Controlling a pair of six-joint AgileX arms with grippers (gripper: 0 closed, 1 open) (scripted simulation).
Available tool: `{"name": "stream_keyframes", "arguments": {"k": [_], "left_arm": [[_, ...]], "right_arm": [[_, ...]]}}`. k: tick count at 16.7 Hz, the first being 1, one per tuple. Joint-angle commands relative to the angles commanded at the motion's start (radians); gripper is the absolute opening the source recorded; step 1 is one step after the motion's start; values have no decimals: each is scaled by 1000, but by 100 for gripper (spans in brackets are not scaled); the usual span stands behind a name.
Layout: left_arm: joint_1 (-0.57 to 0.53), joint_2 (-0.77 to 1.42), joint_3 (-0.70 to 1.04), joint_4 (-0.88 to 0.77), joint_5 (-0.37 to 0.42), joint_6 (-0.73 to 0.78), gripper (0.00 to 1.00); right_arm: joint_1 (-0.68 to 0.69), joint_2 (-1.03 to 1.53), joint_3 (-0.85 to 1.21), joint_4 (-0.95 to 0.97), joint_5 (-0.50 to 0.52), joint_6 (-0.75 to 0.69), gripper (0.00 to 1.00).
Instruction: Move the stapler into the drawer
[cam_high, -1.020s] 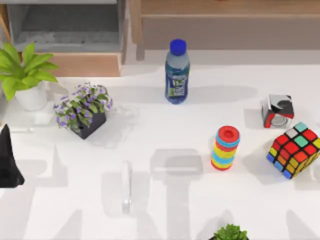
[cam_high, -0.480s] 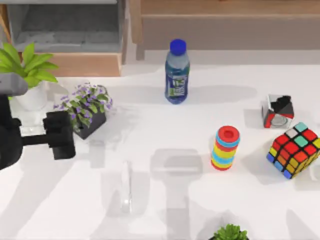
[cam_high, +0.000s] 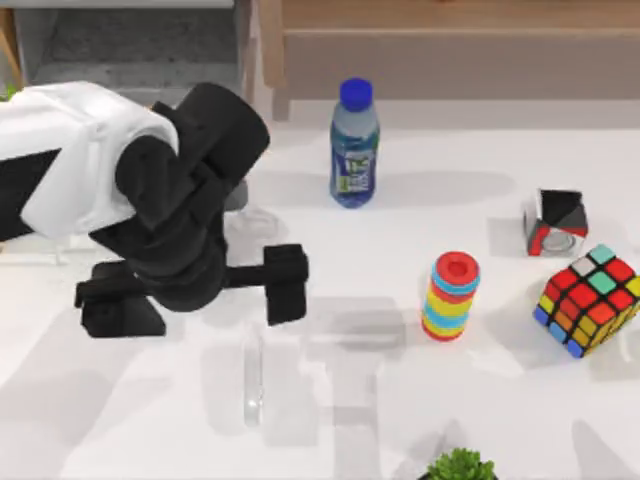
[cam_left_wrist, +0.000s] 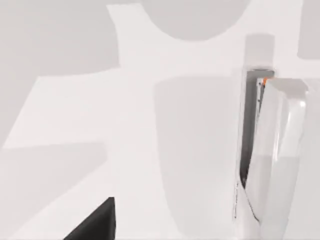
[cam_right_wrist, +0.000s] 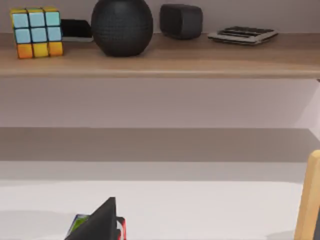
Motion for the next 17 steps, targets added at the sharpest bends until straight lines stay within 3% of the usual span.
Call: {"name": "stream_keyframes", "arguments": {"k": [4,10,17], "left_arm": [[-71,185,127,-100,0,-73,100],[-77,209,145,-113,0,-84,100],[-80,284,54,53,0,-82,100]], "right_arm": [[0,0,0,0,0,0,100],[0,0,0,0,0,0,100],[0,0,0,0,0,0,100]]}}
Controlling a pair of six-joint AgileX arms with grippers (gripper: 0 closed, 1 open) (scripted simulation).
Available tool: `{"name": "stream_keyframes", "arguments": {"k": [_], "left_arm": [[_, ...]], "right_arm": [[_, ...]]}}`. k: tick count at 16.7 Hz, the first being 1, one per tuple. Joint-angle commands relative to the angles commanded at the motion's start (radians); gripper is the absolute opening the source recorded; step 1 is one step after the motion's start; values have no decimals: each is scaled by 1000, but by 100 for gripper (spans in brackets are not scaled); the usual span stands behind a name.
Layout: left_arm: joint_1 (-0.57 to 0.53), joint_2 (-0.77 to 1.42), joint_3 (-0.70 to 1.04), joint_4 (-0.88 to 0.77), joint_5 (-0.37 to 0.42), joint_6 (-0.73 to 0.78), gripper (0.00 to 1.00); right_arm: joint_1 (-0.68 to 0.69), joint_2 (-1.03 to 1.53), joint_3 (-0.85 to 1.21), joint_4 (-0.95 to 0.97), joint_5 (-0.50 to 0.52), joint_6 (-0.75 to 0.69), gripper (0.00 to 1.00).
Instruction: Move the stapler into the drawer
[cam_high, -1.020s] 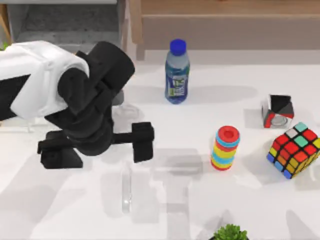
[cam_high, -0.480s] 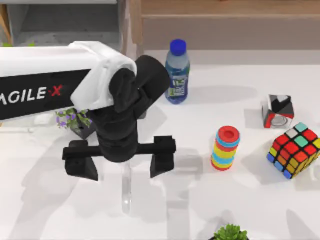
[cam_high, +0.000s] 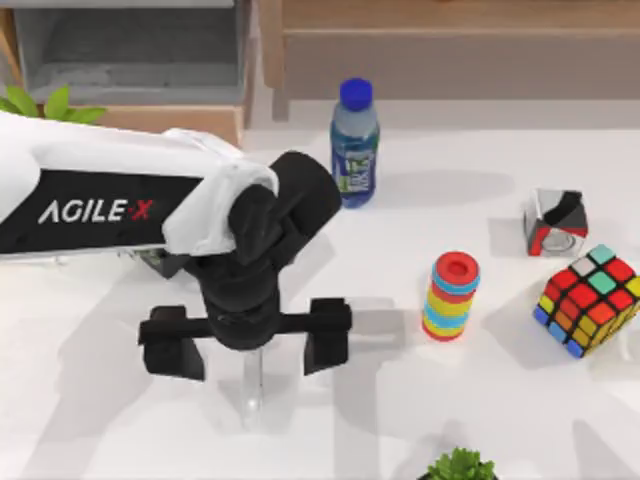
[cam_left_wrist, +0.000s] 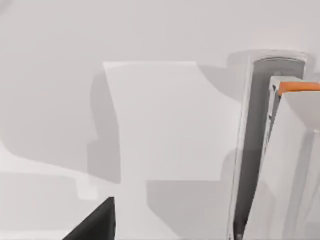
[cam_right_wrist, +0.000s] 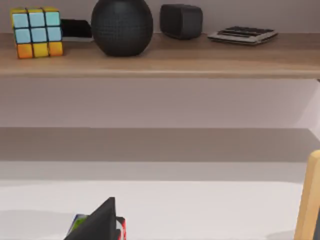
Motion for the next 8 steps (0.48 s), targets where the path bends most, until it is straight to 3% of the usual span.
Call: {"name": "stream_keyframes", "arguments": {"k": [5,8], "left_arm": [[0,12,-14,21,0,0,100],[0,12,-14,21,0,0,77]], "right_arm": [[0,0,0,0,0,0,100],[0,0,0,0,0,0,100]]}}
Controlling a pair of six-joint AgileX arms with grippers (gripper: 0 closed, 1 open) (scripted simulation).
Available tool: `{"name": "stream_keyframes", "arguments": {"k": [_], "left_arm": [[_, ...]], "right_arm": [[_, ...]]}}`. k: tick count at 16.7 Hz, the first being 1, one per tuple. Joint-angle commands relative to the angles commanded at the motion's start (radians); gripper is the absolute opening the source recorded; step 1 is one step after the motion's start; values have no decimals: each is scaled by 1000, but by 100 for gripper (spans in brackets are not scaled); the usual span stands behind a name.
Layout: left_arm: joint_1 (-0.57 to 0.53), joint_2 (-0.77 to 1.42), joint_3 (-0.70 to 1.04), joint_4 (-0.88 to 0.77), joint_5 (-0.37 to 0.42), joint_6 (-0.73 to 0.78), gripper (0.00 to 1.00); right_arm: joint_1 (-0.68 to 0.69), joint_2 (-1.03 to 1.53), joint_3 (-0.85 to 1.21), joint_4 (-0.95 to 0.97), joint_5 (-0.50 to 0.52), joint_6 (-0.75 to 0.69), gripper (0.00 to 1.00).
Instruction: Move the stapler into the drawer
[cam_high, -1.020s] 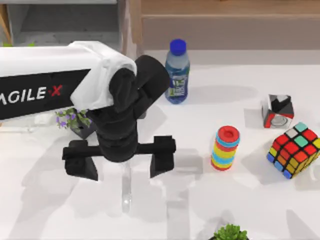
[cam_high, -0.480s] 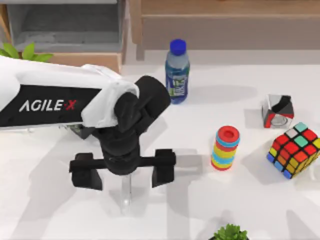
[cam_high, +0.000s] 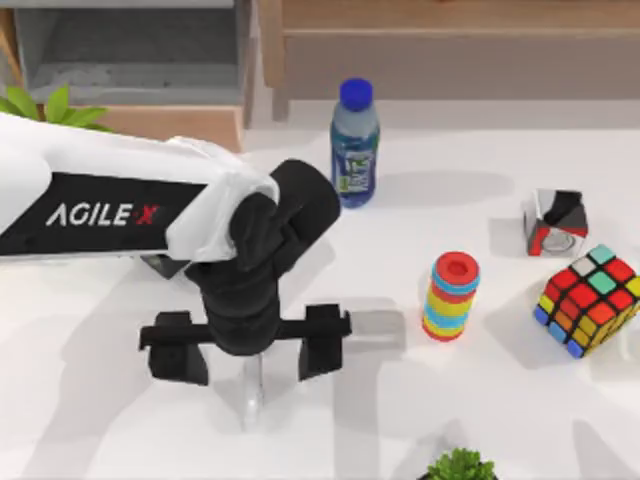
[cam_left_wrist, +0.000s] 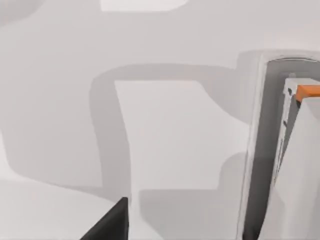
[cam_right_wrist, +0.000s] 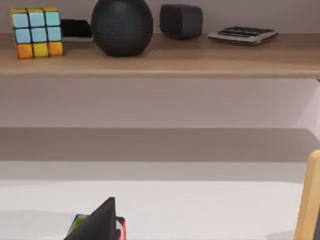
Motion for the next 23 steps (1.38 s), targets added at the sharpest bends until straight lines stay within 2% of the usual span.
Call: {"name": "stream_keyframes", "arguments": {"k": [10,20,23], "left_arm": [[0,0,0,0,0,0,2],[1,-2,3,-4,0,0,0],[0,-22,27,-53,0,-1,0]], "right_arm": [[0,0,0,0,0,0,100],[0,0,0,0,0,0,100],[0,0,0,0,0,0,100]]}}
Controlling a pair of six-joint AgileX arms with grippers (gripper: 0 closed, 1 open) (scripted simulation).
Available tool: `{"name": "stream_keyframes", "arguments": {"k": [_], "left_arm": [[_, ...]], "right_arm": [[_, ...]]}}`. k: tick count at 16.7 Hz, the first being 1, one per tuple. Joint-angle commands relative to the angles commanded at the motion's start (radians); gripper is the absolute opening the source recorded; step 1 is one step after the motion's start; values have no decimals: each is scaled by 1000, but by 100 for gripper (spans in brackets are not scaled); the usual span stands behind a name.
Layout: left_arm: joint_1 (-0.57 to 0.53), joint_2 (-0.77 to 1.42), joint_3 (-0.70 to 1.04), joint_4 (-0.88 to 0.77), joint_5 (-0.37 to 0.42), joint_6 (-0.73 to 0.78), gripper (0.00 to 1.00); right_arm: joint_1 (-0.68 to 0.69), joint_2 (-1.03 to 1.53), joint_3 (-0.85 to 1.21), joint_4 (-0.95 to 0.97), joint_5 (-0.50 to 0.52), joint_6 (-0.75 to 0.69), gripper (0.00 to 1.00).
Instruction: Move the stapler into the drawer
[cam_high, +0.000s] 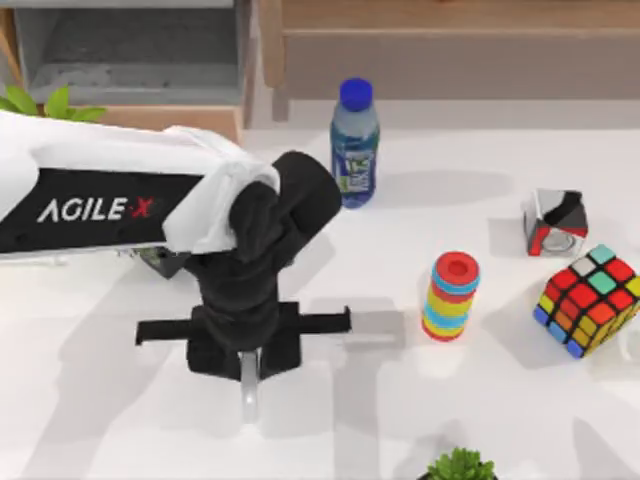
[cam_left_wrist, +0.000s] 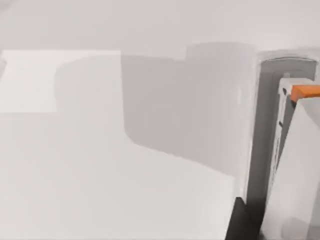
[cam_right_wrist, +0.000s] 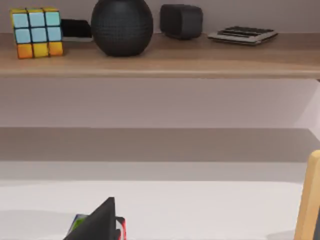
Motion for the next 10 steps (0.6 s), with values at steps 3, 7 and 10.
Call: {"name": "stream_keyframes", "arguments": {"k": [3,7,10], "left_arm": [[0,-28,29,-54,0,0,0],[1,-28,31,-59,0,1,0],[24,-34,61,-70,-4,20,0]], "right_arm": [[0,0,0,0,0,0,100],[0,0,0,0,0,0,100],[0,0,0,0,0,0,100]]}}
